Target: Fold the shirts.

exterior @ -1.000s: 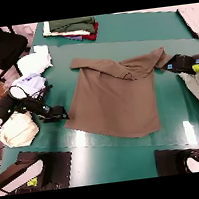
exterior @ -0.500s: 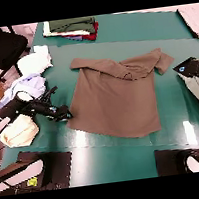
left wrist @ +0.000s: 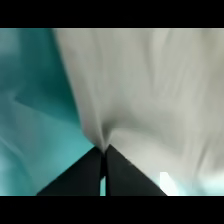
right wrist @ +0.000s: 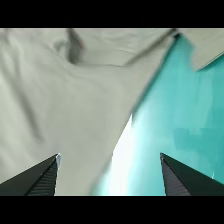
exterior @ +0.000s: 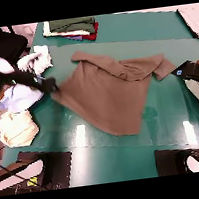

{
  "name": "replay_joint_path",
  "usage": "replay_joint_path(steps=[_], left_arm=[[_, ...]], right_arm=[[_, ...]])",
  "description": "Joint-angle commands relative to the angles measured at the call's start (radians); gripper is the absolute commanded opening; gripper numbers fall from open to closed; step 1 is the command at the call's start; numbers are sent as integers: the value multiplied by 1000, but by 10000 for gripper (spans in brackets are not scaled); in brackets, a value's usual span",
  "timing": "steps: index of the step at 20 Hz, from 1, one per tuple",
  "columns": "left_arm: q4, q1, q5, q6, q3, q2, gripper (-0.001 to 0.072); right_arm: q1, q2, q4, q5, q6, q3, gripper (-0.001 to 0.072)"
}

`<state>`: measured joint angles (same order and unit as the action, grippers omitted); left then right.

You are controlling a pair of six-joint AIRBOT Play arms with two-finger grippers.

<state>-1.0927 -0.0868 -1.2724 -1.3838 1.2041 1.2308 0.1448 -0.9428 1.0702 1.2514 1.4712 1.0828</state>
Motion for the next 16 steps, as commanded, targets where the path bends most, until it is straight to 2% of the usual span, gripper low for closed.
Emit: replay_joint_path(steps=[1, 3, 5, 9, 10, 11, 12, 14, 16], left_arm=[[-143, 0, 59, -105, 367, 116, 26], [-126, 0, 29, -101, 519, 259, 26], [-131, 0, 54, -101, 610, 374, 26], [-123, 0, 143, -44, 670, 430, 28], [-122, 0, 132, -34, 675, 430, 208], [-127, -6, 108, -62, 683, 430, 586], [-126, -19, 50, -131, 698, 429, 710], [-128, -38, -111, -154, 715, 422, 709], [-144, -37, -187, -154, 671, 367, 579]], right_arm=[[-33, -61, -5, 32, 0, 0, 706], [-84, -89, -5, 32, 0, 0, 707], [-135, -110, -4, 32, 0, 0, 706], [-217, -145, 1, 31, -6, 0, 706], [-231, -157, 4, 31, -7, 0, 706], [-241, -169, 3, 31, -7, 0, 706], [-251, -180, 3, 31, -6, 0, 706], [-264, -196, 2, 31, -6, 0, 706], [-264, -200, -5, 26, -6, 0, 706]])
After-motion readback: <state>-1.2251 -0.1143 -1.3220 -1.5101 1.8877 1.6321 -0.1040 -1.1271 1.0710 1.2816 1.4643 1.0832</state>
